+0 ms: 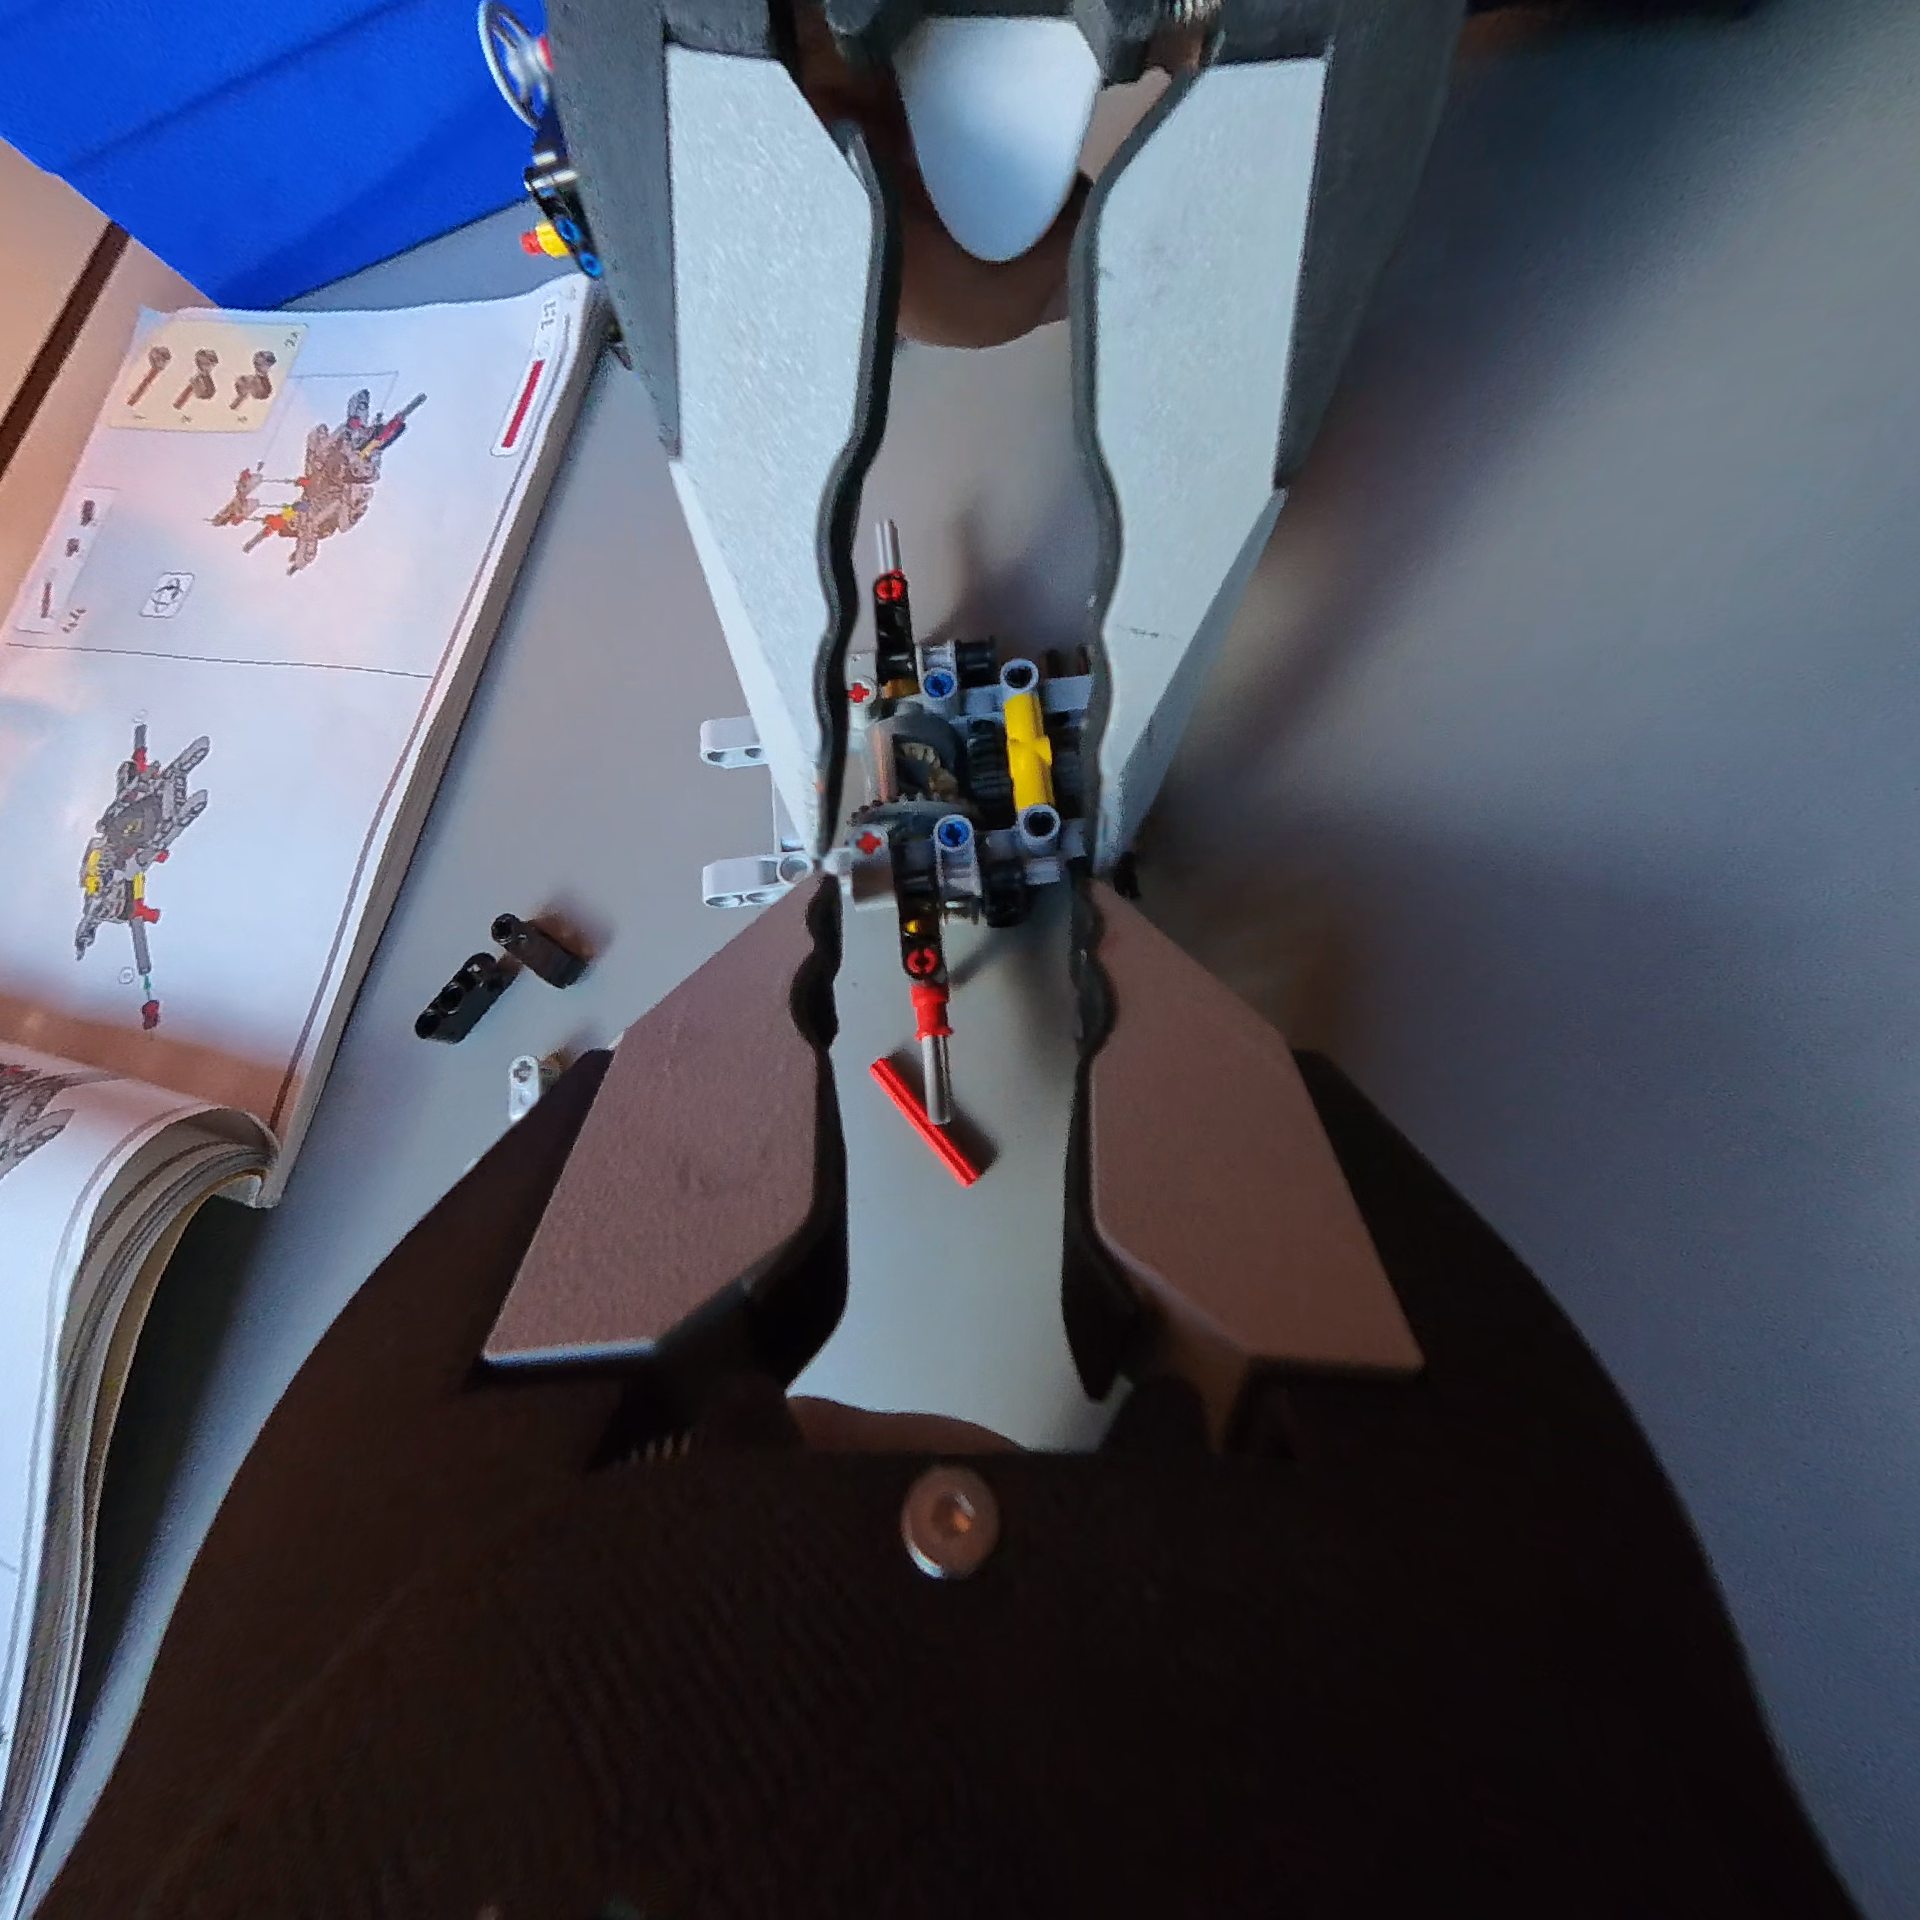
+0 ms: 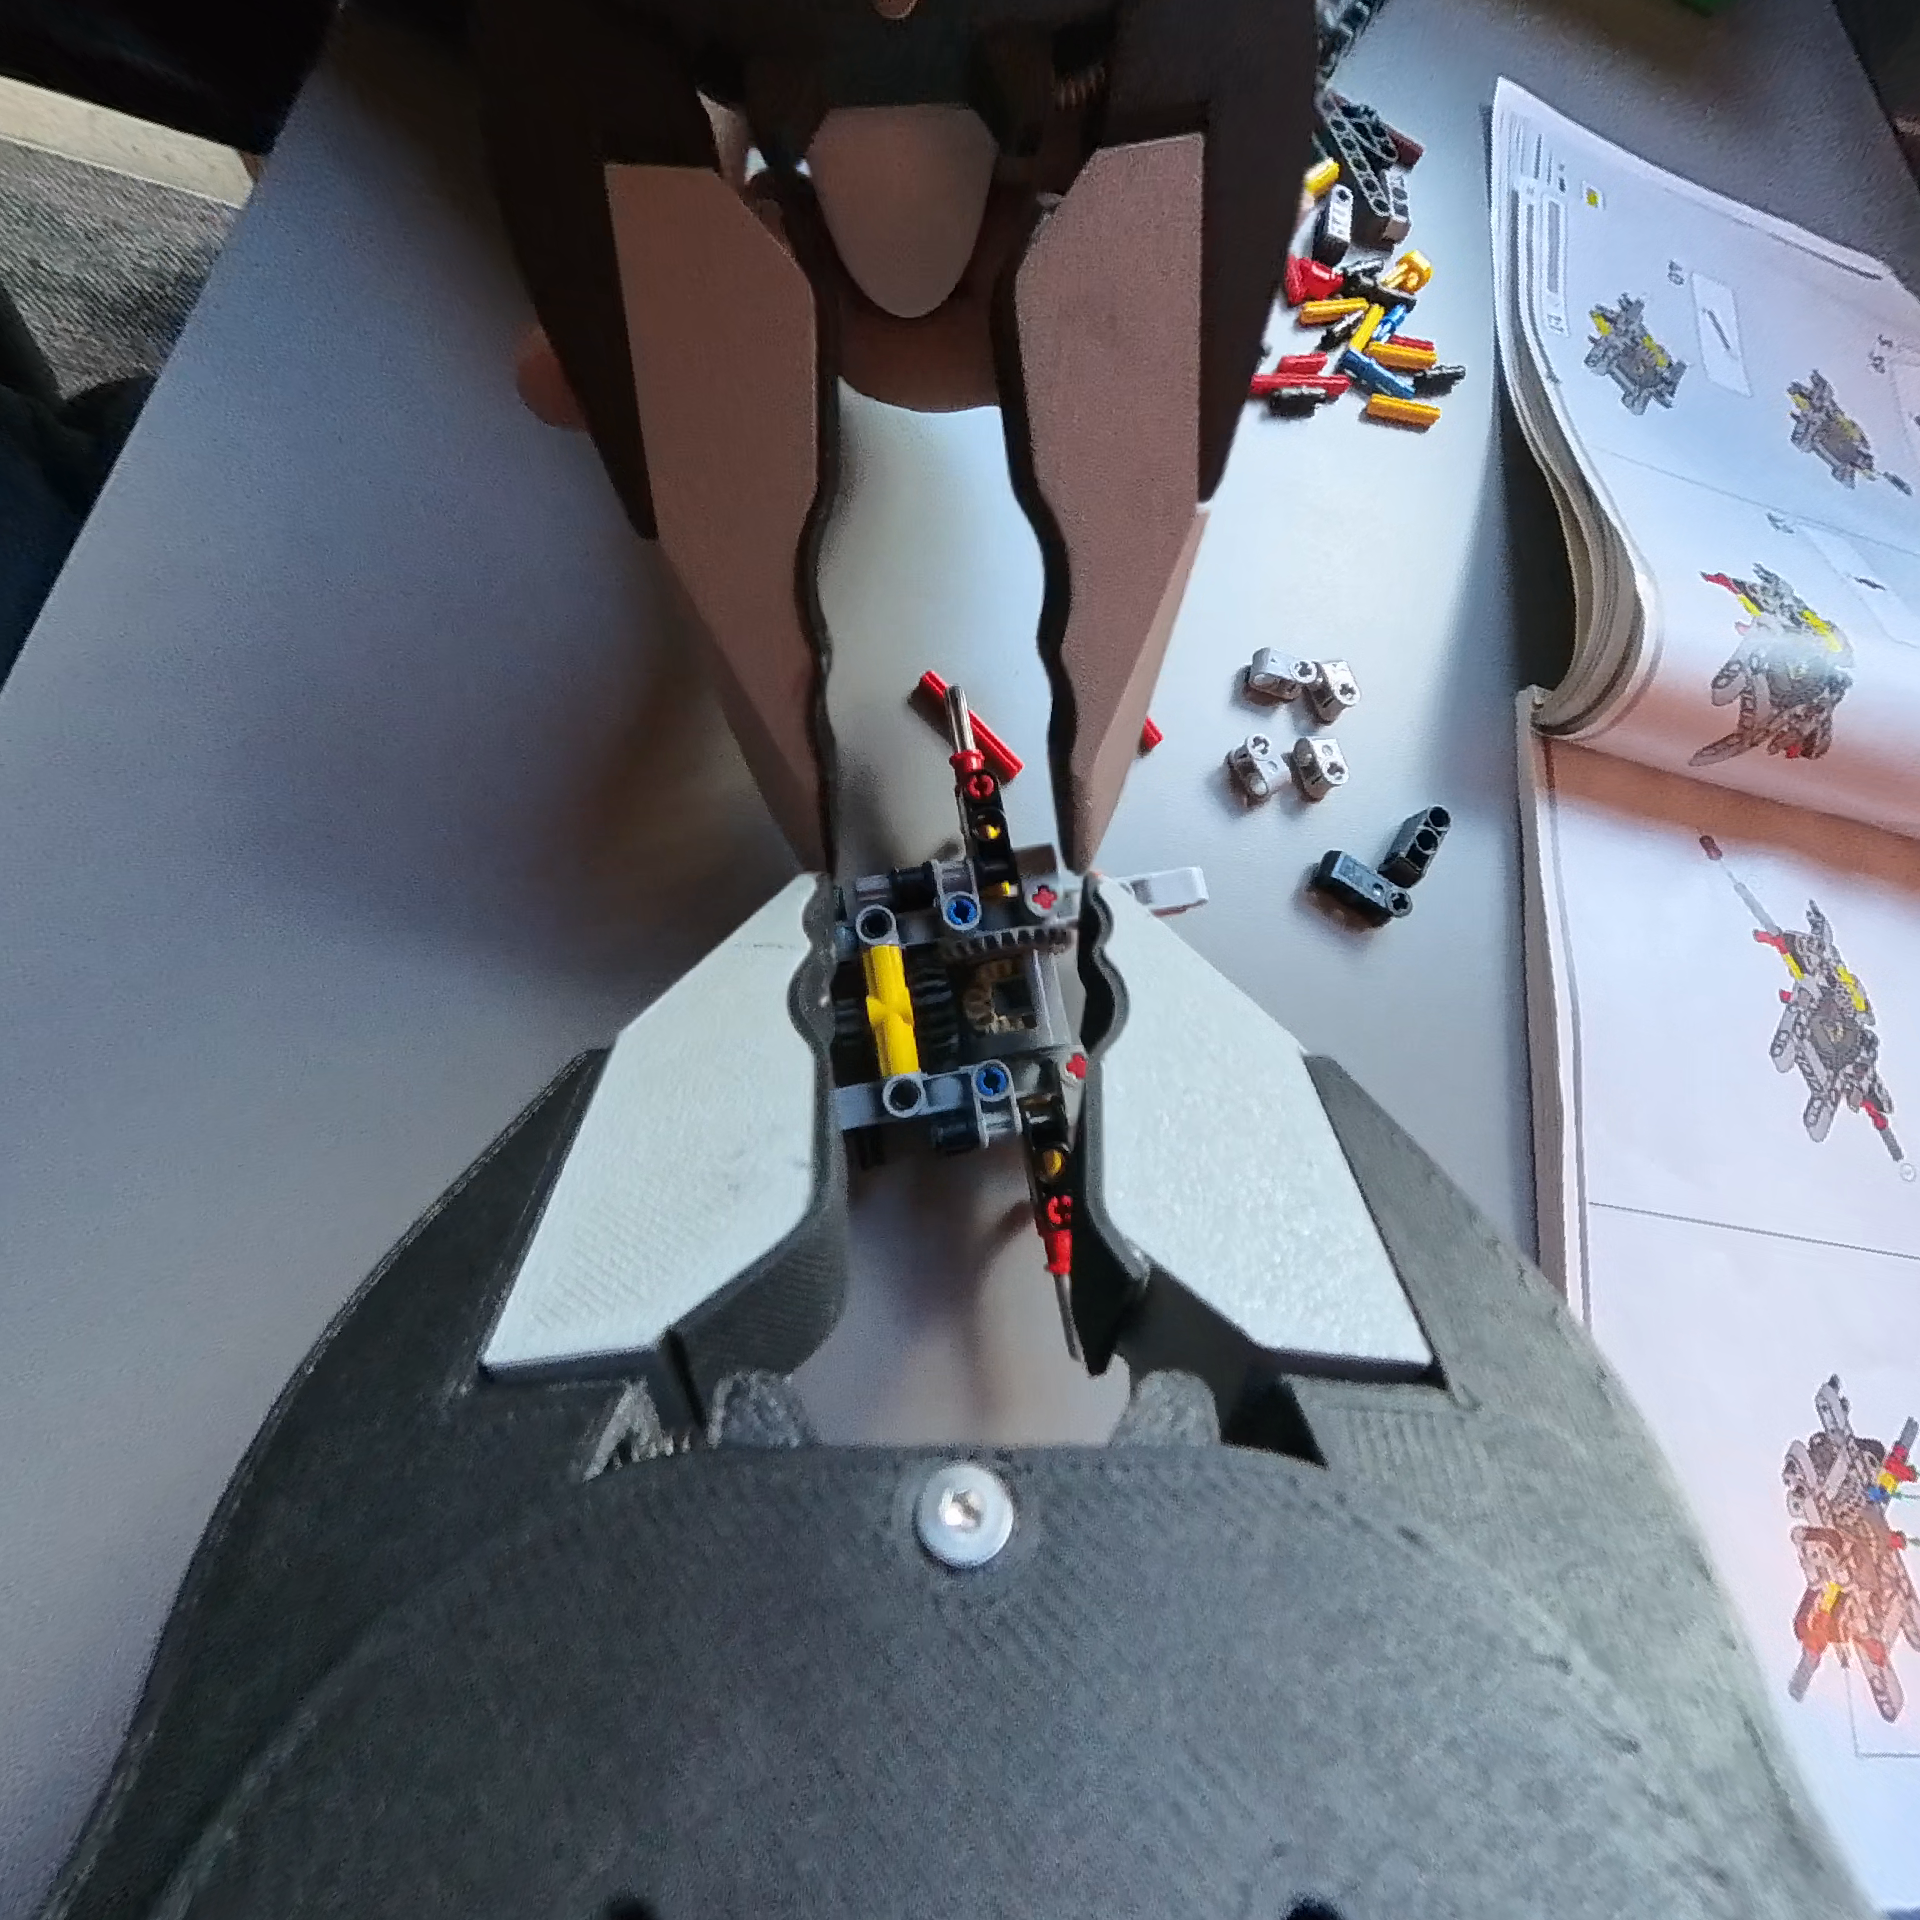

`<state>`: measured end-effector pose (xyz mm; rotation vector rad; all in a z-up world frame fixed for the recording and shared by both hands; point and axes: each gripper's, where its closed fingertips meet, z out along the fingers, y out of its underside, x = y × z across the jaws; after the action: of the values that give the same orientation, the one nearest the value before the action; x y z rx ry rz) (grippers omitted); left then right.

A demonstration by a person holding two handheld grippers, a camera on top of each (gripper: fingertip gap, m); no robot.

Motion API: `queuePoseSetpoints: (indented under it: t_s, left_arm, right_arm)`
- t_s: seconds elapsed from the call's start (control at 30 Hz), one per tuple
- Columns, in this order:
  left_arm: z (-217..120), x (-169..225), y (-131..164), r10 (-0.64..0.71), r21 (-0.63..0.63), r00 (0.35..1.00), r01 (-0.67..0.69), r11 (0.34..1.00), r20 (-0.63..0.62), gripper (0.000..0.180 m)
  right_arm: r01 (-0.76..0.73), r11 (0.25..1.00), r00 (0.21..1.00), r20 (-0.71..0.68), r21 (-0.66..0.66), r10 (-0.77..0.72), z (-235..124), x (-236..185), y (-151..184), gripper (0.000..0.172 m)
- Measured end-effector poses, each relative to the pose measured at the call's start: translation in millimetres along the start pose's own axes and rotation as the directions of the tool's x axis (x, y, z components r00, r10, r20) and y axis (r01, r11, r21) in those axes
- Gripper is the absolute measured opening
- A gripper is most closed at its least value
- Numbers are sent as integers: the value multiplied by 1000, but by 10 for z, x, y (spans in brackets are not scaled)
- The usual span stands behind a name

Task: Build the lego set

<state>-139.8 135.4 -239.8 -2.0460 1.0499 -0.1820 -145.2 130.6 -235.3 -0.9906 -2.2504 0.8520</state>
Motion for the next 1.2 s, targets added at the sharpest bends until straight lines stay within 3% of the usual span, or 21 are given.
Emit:
queuePoseSetpoints:
  t_s: [0.67, 1.2]
  left_arm:
    - [24, -24, 16, -81, -16, 997, 81, 997, 5, 41]
    - [7, -58, 34, -58, -54, 997, 61, 997, 57, 40]
  right_arm:
    - [-27, 999, 999, -18, -25, 27, 29, 51, 71, 40]
    - [17, 999, 998, -54, -35, -19, 34, 73, 52, 38]
